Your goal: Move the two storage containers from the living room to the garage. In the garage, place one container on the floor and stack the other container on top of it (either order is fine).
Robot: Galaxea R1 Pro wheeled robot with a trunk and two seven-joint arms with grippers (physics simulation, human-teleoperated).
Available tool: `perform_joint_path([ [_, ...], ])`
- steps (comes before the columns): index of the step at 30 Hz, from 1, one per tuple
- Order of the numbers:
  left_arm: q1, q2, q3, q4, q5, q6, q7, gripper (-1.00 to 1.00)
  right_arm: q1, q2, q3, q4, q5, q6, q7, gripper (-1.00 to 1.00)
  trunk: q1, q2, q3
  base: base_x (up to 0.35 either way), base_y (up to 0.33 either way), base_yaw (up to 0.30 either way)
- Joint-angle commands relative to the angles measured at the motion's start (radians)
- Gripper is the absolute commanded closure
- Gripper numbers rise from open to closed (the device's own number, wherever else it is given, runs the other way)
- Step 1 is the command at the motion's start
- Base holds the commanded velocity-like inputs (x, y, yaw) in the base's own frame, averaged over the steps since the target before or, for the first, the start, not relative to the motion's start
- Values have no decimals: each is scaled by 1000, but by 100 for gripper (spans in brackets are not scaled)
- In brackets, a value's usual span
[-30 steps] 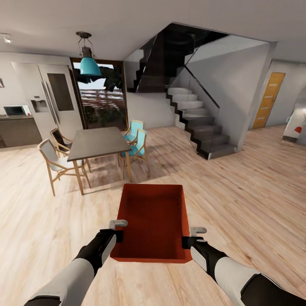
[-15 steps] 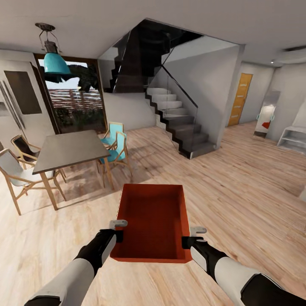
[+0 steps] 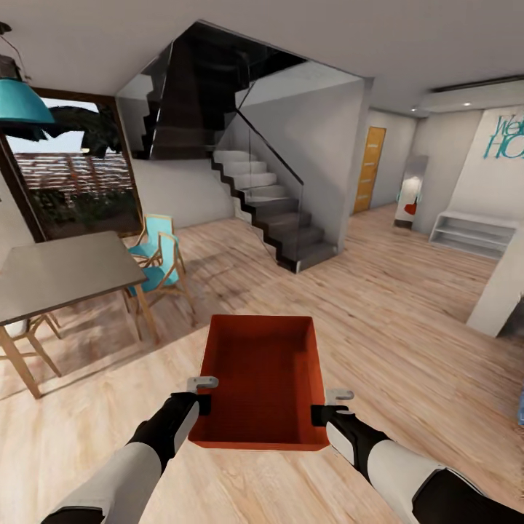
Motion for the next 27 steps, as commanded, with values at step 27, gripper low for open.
perform_joint_path([
  [27,-1,4,10,0,-14,9,9,100,-1,-1,34,-7,5,6,-3,100,1,-2,-2,321,0,-286],
])
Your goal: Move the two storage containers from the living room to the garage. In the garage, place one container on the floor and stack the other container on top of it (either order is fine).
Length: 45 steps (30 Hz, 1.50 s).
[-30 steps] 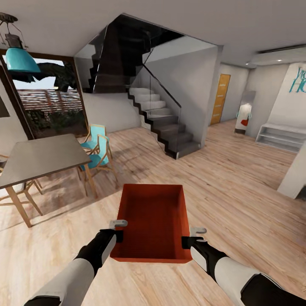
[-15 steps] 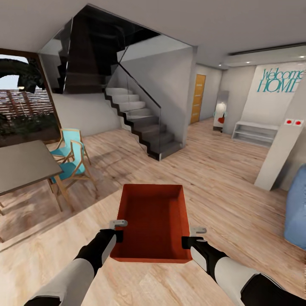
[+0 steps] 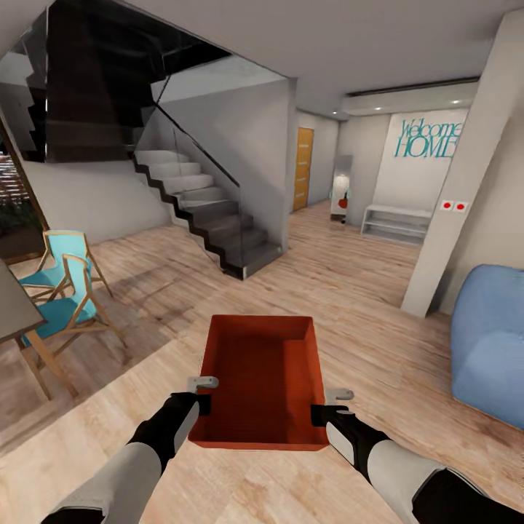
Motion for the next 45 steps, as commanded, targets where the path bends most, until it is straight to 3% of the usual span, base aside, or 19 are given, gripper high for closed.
perform_joint_path([
  [1,-1,4,10,-1,-14,9,9,100,-1,-1,34,-7,4,5,-3,100,1,-2,-2,321,0,-286],
  [12,-1,4,8,0,-14,9,9,100,-1,-1,34,-7,4,5,-3,100,1,-2,-2,321,0,-269],
  [32,-1,4,7,1,-14,9,9,100,-1,-1,34,-7,4,5,-2,100,1,-2,-2,322,0,-11],
  [45,-1,4,7,1,-14,9,9,100,-1,-1,34,-7,4,5,-3,100,1,-2,-2,322,0,-218],
])
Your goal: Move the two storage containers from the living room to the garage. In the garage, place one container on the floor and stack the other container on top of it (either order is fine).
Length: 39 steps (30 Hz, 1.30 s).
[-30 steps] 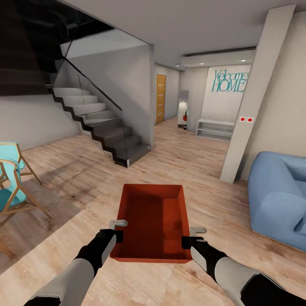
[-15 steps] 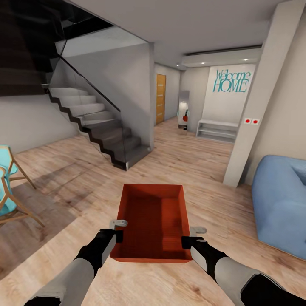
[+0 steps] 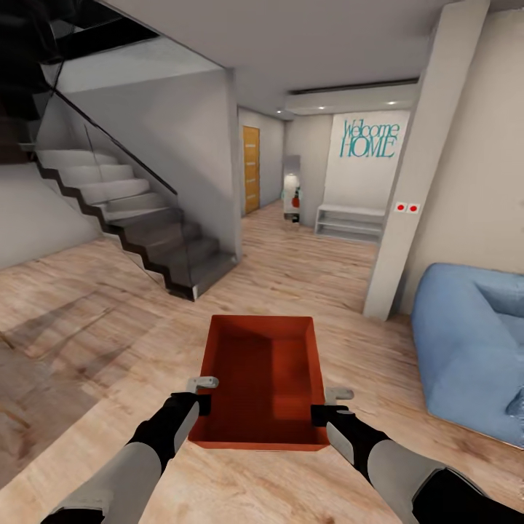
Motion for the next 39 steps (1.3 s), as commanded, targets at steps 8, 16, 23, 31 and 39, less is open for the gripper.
perform_joint_path([
  [8,-1,4,8,0,-15,9,9,100,0,-1,33,-7,3,3,-3,100,1,-2,-2,322,0,-215],
  [16,-1,4,8,0,-15,9,9,100,0,-1,33,-7,3,3,-3,100,1,-2,-2,322,0,-23],
  [23,-1,4,8,0,-15,9,9,100,-1,-1,32,-7,3,3,-3,100,1,-2,-2,322,0,0],
  [31,-1,4,6,-1,-15,9,9,100,0,-1,32,-7,3,3,-4,100,1,-2,-2,322,0,0],
  [39,-1,4,4,0,-15,9,9,100,-1,-1,32,-7,3,3,-4,100,1,-2,-2,322,0,0],
])
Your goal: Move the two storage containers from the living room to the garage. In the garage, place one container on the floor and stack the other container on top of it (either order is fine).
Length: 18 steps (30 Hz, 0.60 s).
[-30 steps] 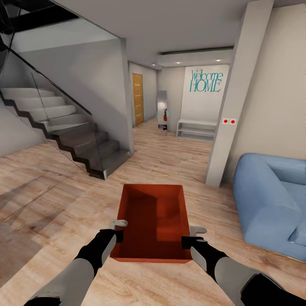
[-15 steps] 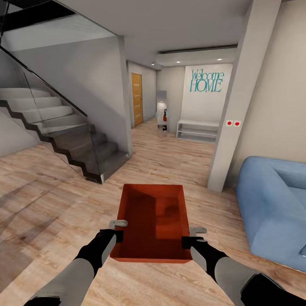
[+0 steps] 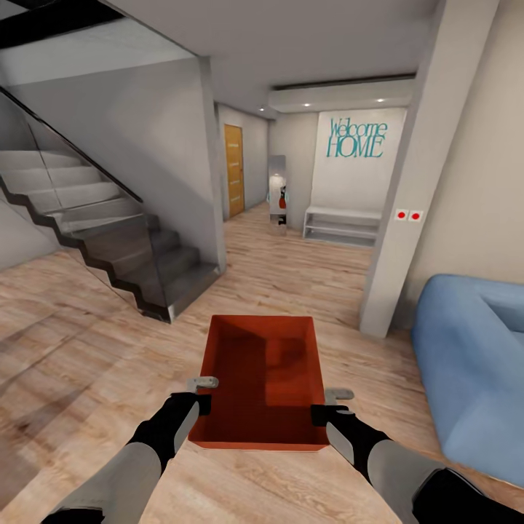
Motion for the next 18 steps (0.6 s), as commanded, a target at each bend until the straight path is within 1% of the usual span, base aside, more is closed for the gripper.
perform_joint_path([
  [1,-1,3,6,0,-16,9,9,100,-1,-1,32,-7,4,4,-4,100,1,-2,-2,322,0,0],
  [18,-1,3,9,0,-16,9,9,100,-1,-3,33,-7,4,3,-4,100,1,-2,-2,322,0,0],
])
